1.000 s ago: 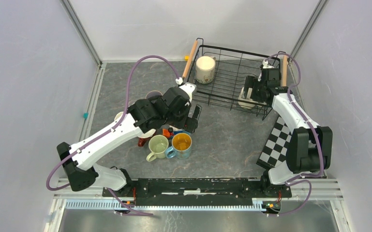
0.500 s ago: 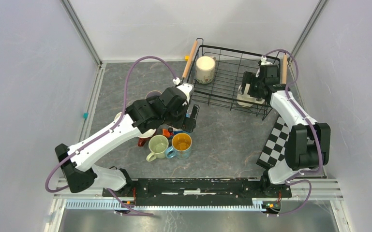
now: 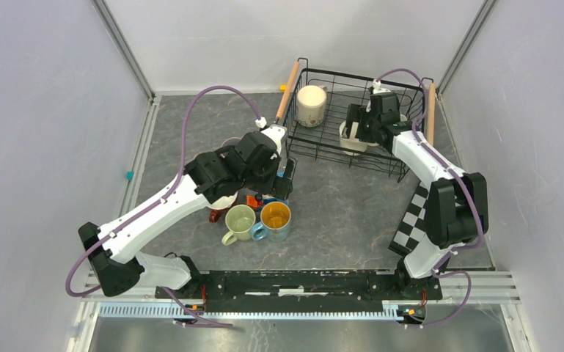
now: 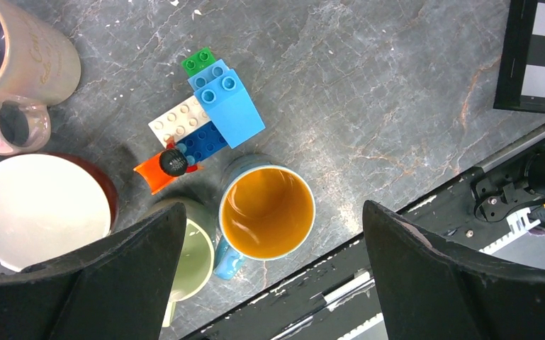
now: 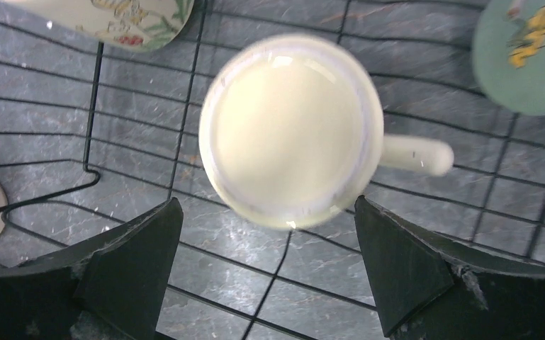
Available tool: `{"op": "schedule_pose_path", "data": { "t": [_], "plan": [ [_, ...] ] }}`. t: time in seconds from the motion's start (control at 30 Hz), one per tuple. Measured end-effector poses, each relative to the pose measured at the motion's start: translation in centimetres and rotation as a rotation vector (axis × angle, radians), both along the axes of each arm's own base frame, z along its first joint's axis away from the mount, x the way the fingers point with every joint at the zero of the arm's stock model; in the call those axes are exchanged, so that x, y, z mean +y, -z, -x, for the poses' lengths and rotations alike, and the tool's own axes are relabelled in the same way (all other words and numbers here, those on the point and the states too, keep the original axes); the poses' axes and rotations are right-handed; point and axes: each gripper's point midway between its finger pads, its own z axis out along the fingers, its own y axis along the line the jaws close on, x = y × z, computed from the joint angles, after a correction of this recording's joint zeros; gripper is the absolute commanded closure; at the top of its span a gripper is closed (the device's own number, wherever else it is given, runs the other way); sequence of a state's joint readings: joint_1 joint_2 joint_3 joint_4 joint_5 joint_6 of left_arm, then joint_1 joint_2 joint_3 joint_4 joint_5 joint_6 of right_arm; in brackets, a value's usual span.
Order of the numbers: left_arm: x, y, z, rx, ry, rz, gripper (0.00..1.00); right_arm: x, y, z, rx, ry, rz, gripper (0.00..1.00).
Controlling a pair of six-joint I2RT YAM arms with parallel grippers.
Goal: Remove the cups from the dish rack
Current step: Move the cup to the dish rack.
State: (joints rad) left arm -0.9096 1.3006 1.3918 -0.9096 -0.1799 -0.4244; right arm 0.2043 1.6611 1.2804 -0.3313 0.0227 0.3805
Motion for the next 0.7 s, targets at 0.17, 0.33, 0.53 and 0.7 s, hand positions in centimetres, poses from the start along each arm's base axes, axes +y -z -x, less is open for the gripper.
{"op": "schedule_pose_path", "data": {
  "t": [0.17,0.33,0.53,0.7],
  "plan": [
    [0.2,0.2,0.0,0.003,-0.004,-0.003,0.00,1.7,1.8,0.6,0.054,-0.027,-0.005,0.02],
    [0.3,0.2,0.1,0.005,-0.003,-0.003,0.00,2.1,2.0,0.9,0.062,-0.038,-0.003,0.02],
    [0.4,0.1,0.1,0.003,-0.004,0.002,0.00,1.8,-0.2,-0.2,0.012,-0.107,0.051,0.02],
    [0.5,0.1,0.0,0.004,-0.008,0.003,0.00,2.3,-4.1,-2.7,-0.119,-0.237,0.090,0.02]
  ]
}}
